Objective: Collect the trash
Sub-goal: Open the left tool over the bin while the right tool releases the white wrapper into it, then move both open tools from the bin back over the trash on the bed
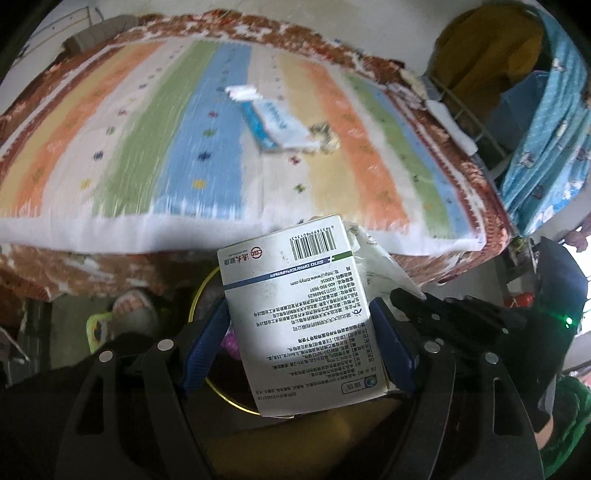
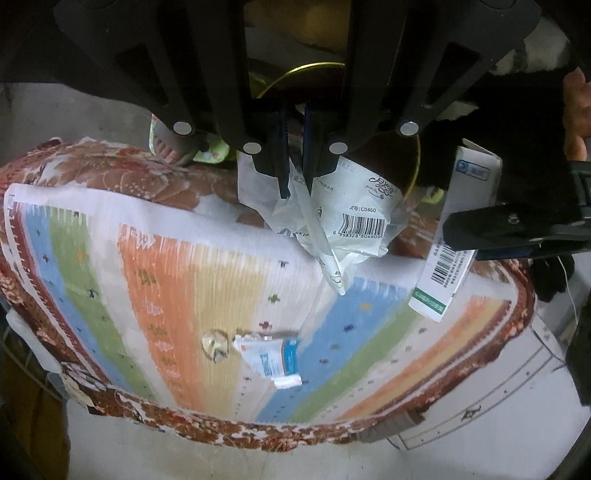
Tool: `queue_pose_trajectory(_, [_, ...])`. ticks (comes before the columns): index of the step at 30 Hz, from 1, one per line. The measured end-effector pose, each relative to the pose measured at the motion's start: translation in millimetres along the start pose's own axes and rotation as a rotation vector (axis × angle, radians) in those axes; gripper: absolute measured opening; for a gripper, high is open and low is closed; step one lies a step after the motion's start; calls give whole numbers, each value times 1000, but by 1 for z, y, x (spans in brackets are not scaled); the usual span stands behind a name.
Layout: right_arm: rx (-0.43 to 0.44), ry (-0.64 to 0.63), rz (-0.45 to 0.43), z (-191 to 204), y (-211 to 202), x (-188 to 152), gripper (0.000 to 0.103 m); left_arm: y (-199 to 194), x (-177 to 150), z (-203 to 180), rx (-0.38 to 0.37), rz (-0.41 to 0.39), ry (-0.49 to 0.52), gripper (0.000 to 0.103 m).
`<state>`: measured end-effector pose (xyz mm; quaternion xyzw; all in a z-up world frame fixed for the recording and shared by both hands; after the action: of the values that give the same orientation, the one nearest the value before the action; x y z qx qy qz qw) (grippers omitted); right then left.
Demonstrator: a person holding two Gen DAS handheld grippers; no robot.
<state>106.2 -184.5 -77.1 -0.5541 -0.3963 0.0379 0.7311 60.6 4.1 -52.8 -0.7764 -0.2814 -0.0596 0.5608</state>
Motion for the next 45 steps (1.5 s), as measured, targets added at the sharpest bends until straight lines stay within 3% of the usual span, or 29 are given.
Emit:
queue_pose_trajectory(16, [21,113,206,-11,53,-16,5,51,-5,27,47,166,-181,76])
queue_pose_trajectory(28, [33,156,241,-16,62,-17,6,55,-4,32,62,164,-214,76])
queue_pose_trajectory(31, [30,166,245,-18,64,-17,17,55,-2,34,40,158,-231,80])
queue_pose_trajectory(33, [24,181,232,-21,62,-16,40,54,-1,34,31,153,-238,90])
queue_pose_trajectory(42, [41,211,175,-28,51,-9,52,35,11,38,20,63,-268,93])
queue_pose_trajectory(45, [48,217,145,-31,46,-2,56,30,16,40,50,28,-271,95])
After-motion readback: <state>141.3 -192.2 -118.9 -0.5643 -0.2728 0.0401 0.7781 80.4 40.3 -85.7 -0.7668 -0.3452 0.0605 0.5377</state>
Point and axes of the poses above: each gripper's, at about its wrist camera, not at the fingertips, and y roughly the way its jaws point, z to its left, x to its top, the point moved 1 cm from there along y, roughly the way its jaws point, and after that the axes turned 2 degrees about -y, right-handed, at the moved point
